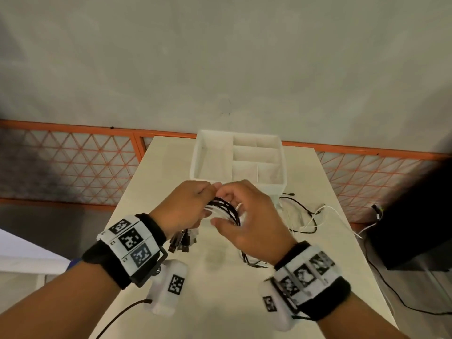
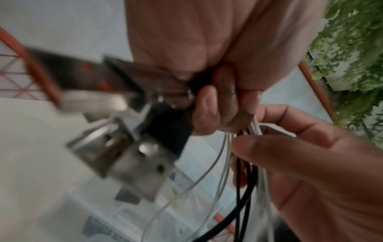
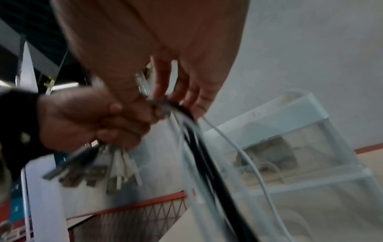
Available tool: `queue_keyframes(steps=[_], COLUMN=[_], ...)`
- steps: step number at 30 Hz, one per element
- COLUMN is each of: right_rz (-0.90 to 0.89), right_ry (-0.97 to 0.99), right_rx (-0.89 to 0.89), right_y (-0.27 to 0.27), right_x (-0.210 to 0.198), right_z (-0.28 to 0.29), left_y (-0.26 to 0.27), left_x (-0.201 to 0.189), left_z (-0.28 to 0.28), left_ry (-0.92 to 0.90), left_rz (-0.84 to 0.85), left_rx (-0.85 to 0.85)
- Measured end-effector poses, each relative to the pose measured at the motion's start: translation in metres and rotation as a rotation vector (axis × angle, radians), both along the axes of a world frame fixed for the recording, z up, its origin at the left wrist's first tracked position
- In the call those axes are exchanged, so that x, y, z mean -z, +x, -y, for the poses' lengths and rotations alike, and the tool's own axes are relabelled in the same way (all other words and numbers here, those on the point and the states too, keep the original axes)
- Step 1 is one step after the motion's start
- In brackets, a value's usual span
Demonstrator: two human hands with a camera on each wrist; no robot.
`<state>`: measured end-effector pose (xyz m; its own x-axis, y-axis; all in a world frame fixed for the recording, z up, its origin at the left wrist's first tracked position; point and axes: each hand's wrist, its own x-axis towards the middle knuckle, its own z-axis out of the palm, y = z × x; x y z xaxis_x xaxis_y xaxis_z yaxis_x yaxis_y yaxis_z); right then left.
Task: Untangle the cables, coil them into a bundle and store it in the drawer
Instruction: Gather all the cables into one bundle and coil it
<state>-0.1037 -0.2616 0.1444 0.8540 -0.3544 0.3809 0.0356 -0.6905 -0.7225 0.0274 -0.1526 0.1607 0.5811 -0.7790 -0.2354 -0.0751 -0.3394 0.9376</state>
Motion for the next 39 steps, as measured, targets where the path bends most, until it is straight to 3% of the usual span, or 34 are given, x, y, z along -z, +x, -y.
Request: queue_keyframes(steps=[8, 11, 13, 17, 20, 24, 26, 28, 31, 33, 36, 39], right_rz=[0.26, 0.297, 0.154, -0.225, -0.552, -0.954, -1.017, -0.898, -0.423, -0.201, -0.173, -0.112], right_ry=[-0.209, -0.194, -0.175, -0.303, -0.124, 0.02, -0.019, -0.03, 0.017, 0.043, -0.073, 0.022], right_rx=[0.221, 0.295, 0.3, 0.344, 0.441, 0.526, 0.456, 0.352, 0.178, 0.094, 0.026, 0.18], right_y=[0.012, 0.006, -0.002, -0.027, -0.049, -0.066, -0.065, -0.06, -0.045, -0.029, 0.006, 0.025], right_x=[-0.002, -0.001, 0.015, 0.084, 0.123, 0.137, 0.12, 0.089, 0.03, -0.003, -0.018, 0.009], right_z=[0.021, 0.025, 0.028, 0.042, 0.062, 0.08, 0.08, 0.073, 0.052, 0.03, 0.004, 0.009], left_y=[0.004, 0.012, 0.018, 0.028, 0.028, 0.032, 0.035, 0.034, 0.027, 0.018, 0.003, -0.001], left_x=[-0.019, -0.026, -0.03, -0.037, -0.037, -0.036, -0.034, -0.031, -0.027, -0.029, -0.036, -0.044], left_z=[-0.015, -0.015, -0.015, -0.017, -0.018, -0.019, -0.02, -0.02, -0.018, -0.014, -0.006, -0.007], left_ry=[0.001, -0.087, -0.173, -0.351, -0.442, -0.481, -0.431, -0.347, -0.261, -0.22, -0.214, -0.27], left_rz=[-0.026, -0.073, -0.102, -0.153, -0.203, -0.238, -0.168, -0.079, -0.016, 0.005, 0.017, -0.022], left_rx=[0.05, -0.087, -0.192, -0.296, -0.328, -0.348, -0.328, -0.3, -0.253, -0.211, -0.13, -0.085])
